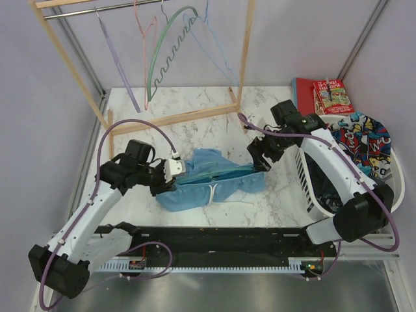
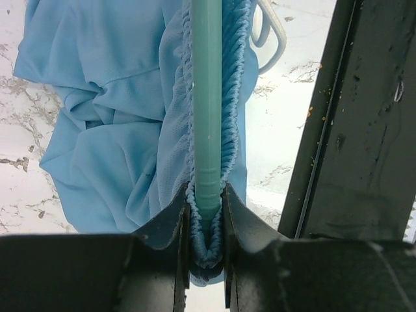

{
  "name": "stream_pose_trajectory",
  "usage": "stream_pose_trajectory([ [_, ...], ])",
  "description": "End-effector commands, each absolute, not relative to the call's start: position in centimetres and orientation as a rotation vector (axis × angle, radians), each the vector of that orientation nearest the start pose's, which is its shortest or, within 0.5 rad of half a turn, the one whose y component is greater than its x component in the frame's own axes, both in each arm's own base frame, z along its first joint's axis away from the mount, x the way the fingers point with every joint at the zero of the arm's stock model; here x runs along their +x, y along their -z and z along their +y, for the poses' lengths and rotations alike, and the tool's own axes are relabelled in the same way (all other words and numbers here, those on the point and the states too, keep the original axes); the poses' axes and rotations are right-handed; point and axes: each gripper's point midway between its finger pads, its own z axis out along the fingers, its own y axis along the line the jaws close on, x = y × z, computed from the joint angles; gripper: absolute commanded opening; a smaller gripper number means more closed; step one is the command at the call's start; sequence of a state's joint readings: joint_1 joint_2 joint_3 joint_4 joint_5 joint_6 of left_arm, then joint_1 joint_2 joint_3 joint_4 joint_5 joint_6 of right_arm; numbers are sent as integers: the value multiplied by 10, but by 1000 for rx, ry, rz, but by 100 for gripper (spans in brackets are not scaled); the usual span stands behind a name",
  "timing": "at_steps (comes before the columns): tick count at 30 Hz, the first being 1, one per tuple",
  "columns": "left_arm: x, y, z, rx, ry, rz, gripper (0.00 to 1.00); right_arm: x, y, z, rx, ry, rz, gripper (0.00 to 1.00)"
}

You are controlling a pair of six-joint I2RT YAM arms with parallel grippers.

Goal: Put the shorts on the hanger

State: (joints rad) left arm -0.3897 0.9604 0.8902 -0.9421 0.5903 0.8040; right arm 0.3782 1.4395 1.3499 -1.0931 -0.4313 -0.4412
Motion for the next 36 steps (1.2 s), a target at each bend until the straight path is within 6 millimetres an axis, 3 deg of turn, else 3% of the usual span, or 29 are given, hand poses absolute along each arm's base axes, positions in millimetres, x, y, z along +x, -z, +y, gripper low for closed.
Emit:
stream_pose_trajectory([
  [1, 167, -181, -157, 1464, 636, 1846, 2, 264, -223, 145, -1189, -524, 2301, 87],
  [3, 164, -187, -158, 1466, 647, 1834, 2, 260, -239, 148, -1248, -568, 2235, 87],
  [7, 160, -203, -161, 1489, 672, 1805, 2, 256, -291, 162, -1354, -632, 2027, 86],
  [10, 160, -209, -160, 1506, 668, 1809, 2, 246, -315, 174, -1443, -689, 1914, 87],
  [12, 161, -210, -160, 1504, 671, 1819, 2, 238, -318, 180, -1488, -696, 1896, 86],
  [15, 160, -218, -163, 1496, 693, 1805, 2, 213, -312, 199, -1637, -708, 1803, 84],
  [19, 154, -227, -169, 1490, 754, 1784, 2, 180, -307, 224, -1702, -772, 1723, 81],
  [28, 139, -237, -174, 1552, 828, 1695, 2, 171, -280, 260, -1804, -773, 1545, 68],
  [31, 137, -238, -173, 1566, 821, 1675, 2, 169, -271, 266, -1851, -791, 1514, 59],
  [36, 134, -238, -172, 1583, 814, 1649, 2, 163, -251, 267, -1904, -830, 1532, 57],
])
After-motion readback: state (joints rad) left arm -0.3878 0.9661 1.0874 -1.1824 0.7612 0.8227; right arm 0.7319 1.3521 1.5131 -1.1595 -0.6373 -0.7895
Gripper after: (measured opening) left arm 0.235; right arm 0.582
